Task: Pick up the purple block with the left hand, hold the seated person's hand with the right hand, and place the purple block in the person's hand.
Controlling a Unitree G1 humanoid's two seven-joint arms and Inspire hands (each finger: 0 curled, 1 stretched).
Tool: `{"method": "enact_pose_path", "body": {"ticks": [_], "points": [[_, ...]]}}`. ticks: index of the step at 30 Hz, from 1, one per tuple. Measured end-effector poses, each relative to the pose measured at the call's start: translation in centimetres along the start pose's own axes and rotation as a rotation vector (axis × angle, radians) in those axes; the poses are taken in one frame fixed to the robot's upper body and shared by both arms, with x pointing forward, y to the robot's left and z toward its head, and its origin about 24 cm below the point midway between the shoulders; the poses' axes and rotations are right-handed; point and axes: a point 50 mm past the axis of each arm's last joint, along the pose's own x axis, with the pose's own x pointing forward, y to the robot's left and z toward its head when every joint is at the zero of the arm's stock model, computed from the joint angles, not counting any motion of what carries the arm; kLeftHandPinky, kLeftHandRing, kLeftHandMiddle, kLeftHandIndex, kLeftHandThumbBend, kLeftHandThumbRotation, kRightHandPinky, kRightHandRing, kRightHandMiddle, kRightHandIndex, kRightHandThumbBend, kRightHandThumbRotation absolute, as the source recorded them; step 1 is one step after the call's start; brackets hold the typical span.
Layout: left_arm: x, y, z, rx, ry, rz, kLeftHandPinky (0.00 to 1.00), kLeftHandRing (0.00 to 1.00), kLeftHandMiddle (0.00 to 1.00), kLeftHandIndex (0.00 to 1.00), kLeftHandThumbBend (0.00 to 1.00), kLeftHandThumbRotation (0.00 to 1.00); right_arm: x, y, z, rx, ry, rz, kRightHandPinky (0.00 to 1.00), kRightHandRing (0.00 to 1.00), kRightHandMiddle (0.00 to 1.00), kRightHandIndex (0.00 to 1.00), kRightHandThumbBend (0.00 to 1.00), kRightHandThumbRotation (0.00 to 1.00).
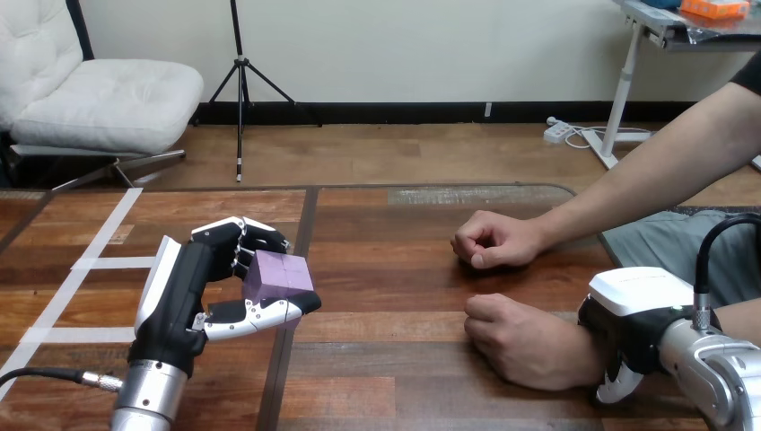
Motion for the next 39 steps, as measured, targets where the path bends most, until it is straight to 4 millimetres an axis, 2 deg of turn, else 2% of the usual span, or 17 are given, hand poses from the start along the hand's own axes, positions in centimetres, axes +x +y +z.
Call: {"method": "enact_pose_path", "body": {"ticks": [9,18,27,39], "points": [[0.00,0.00,0.00,0.000,0.000,0.000,0.33,0.41,0.49,0.50,0.81,0.12,0.00,0.01,0.00,0.008,-0.004,-0.004,0.38,0.48,0.53,0.53,0.76,0.00],[0.00,0.00,0.00,0.000,0.000,0.000,0.33,0.41,0.48,0.50,0.81,0.12,-0.02,0.04,-0.04,0.016,-0.004,-0.010,0.35,0.45,0.51,0.56,0.77,0.00],[0.00,0.00,0.00,-0.001,0.000,0.000,0.33,0.41,0.48,0.50,0.81,0.11,-0.14,-0.07,-0.09,0.026,-0.001,-0.026,0.36,0.47,0.53,0.57,0.78,0.00],[0.01,-0.10,0.01,-0.013,-0.001,-0.011,0.34,0.41,0.49,0.50,0.82,0.10,-0.84,-0.57,-0.23,0.072,-0.018,-0.059,0.35,0.45,0.52,0.52,0.78,0.00]]}}
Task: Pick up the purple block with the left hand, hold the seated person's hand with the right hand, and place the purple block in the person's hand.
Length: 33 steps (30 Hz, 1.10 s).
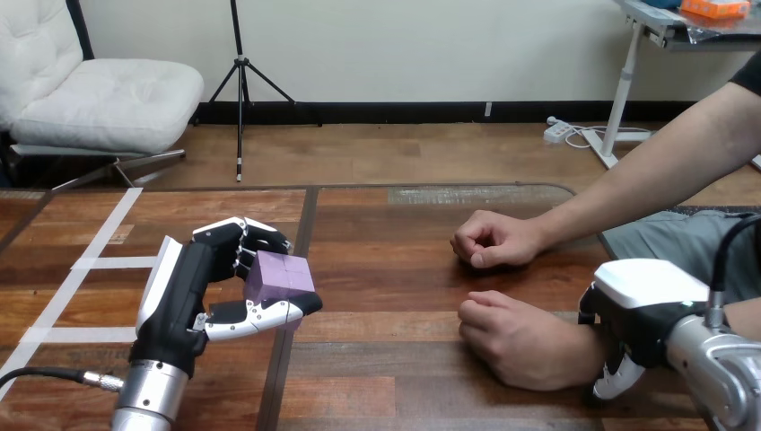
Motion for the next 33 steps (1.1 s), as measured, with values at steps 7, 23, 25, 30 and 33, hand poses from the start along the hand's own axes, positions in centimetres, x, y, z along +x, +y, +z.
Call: {"method": "enact_pose_path", "body": {"ticks": [7,23,25,30,33], "points": [[0.0,-0.4,0.0,-0.019,-0.002,-0.008,0.35,0.42,0.49,0.50,0.83,0.11,-0.4,-0.6,0.0,0.019,-0.015,-0.032,0.37,0.46,0.53,0.52,0.77,0.00],[0.2,-2.2,0.4,-0.088,-0.026,-0.047,0.36,0.43,0.49,0.51,0.84,0.11,-1.5,-2.4,0.8,0.020,-0.062,-0.121,0.33,0.43,0.50,0.51,0.79,0.00],[0.2,-2.5,0.4,-0.096,-0.027,-0.052,0.36,0.43,0.50,0.51,0.84,0.11,-1.7,-2.6,1.0,0.018,-0.071,-0.133,0.33,0.42,0.50,0.50,0.79,0.00],[0.3,-3.0,0.6,-0.111,-0.033,-0.060,0.36,0.43,0.50,0.51,0.84,0.12,-2.1,-3.2,1.3,0.010,-0.094,-0.163,0.31,0.41,0.48,0.50,0.80,0.00],[0.3,-3.3,0.7,-0.119,-0.037,-0.063,0.36,0.44,0.50,0.51,0.84,0.12,-2.3,-3.5,1.5,0.005,-0.104,-0.177,0.30,0.40,0.48,0.49,0.80,0.00]]}}
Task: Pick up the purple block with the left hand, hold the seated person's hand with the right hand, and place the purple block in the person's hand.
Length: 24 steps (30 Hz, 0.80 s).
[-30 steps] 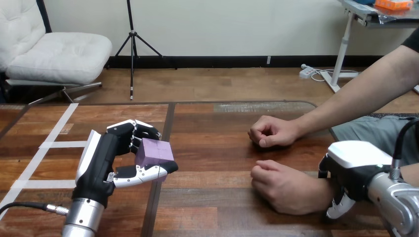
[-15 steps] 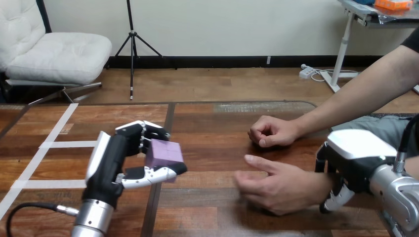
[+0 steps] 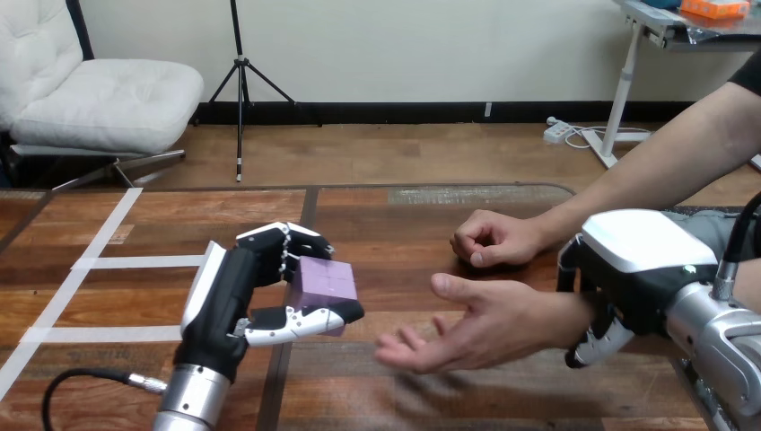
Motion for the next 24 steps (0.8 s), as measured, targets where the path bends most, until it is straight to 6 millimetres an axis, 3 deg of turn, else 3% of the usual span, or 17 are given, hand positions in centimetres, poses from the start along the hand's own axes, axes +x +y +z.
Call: {"method": "enact_pose_path", "body": {"ticks": [24], "points": [[0.1,-0.7,0.6,-0.008,-0.036,-0.032,0.36,0.43,0.49,0.51,0.84,0.15,-0.5,-1.1,1.0,-0.021,-0.046,-0.053,0.25,0.33,0.42,0.48,0.83,0.00]]}}
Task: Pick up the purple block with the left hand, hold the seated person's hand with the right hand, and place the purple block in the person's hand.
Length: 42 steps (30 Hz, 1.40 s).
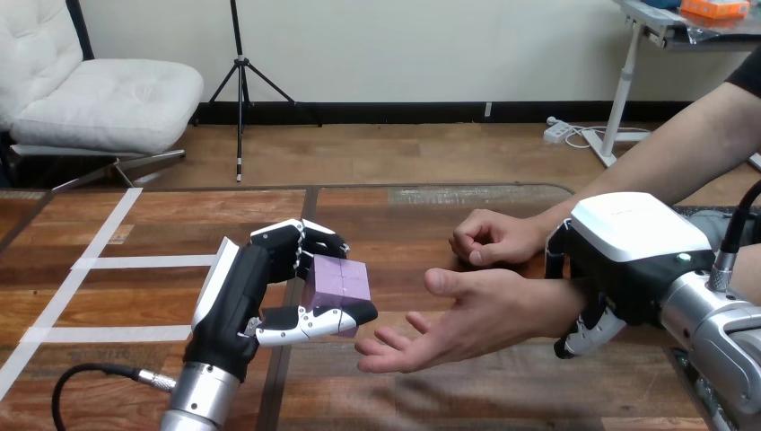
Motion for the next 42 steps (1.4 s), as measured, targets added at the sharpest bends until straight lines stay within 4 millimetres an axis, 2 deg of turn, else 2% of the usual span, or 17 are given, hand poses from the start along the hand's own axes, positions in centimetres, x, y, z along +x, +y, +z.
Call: {"method": "enact_pose_path", "body": {"ticks": [15,30,42], "points": [[-0.4,-0.4,-0.2,-0.007,0.011,-0.023,0.36,0.43,0.49,0.51,0.85,0.14,0.1,-0.6,0.4,-0.016,-0.018,0.016,0.26,0.34,0.43,0.49,0.82,0.00],[-0.3,-0.5,-0.1,-0.009,0.006,-0.031,0.36,0.43,0.49,0.51,0.84,0.13,0.4,-1.2,1.1,-0.068,-0.054,-0.001,0.35,0.41,0.49,0.51,0.80,0.00],[-0.3,-0.7,0.0,-0.045,-0.001,-0.053,0.37,0.43,0.50,0.52,0.84,0.11,0.6,-1.7,2.0,-0.118,-0.109,-0.019,0.28,0.33,0.40,0.51,0.83,0.00]]}}
